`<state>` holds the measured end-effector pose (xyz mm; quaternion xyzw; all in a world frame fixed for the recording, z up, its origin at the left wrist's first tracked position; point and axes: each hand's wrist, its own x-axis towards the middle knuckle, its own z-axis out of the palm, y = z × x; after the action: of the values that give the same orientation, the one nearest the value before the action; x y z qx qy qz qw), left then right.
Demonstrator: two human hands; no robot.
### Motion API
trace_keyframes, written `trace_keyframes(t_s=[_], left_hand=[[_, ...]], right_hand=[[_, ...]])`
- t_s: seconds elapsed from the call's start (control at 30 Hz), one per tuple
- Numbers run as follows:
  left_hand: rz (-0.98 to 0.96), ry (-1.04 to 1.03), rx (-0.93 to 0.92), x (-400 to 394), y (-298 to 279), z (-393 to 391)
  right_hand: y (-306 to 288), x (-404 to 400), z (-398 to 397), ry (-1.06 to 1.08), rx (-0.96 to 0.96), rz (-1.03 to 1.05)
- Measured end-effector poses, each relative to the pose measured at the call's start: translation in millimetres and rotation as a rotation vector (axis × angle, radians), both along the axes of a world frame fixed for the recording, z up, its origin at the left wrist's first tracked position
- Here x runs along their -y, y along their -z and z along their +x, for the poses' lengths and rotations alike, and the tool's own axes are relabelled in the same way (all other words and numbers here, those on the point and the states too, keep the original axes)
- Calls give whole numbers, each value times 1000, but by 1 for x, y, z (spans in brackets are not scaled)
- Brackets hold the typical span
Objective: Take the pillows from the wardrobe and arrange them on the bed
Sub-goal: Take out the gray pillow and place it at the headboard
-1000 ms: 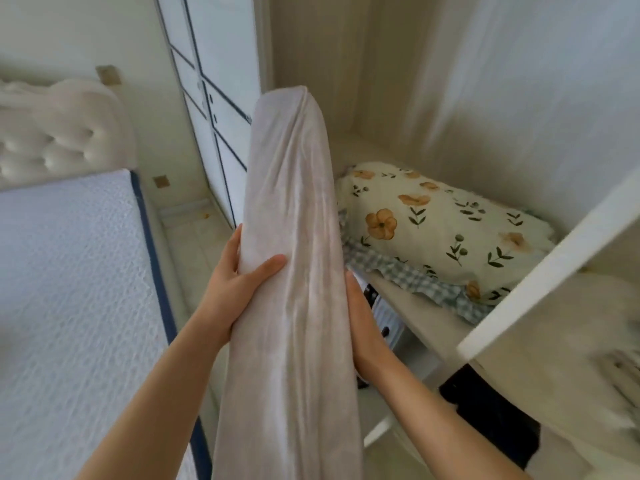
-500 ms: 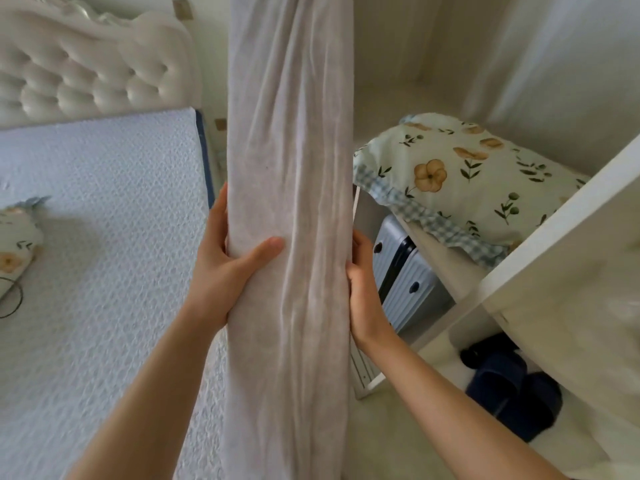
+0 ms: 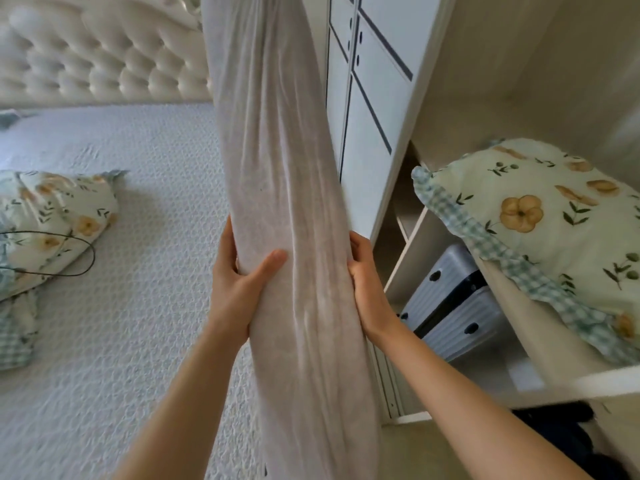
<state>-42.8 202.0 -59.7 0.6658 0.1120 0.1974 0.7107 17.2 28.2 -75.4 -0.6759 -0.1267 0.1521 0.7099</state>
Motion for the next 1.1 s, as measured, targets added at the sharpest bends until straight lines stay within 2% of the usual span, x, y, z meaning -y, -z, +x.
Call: trace_keyframes(t_s=[0.2,0.33,0.47,0.57,0.77,0.97,1.1], left_hand=[[-75,-89,-71,-47,22,58],[-123,-142,-99,-80,34,103],[-164,-182,-155,-108,44,144],[-181,-213,-237,-136,47,183],[-283,-208,-484,-203,56,258],[-350,-315,-552,-228,76,329],[-357,-413,-584,-246,79,390]], right_hand=[[-2,-54,79,-62,-44,-228],[-15,-97,130,-192,-130,-242],[-16,-132,179,-232,-83,-361],[-15,-162,222,-257,-8,-424],[9,-212,300,-301,325,-598],[47,-249,385,-262,535,-674],[60,-274,458,-224,603,-620]])
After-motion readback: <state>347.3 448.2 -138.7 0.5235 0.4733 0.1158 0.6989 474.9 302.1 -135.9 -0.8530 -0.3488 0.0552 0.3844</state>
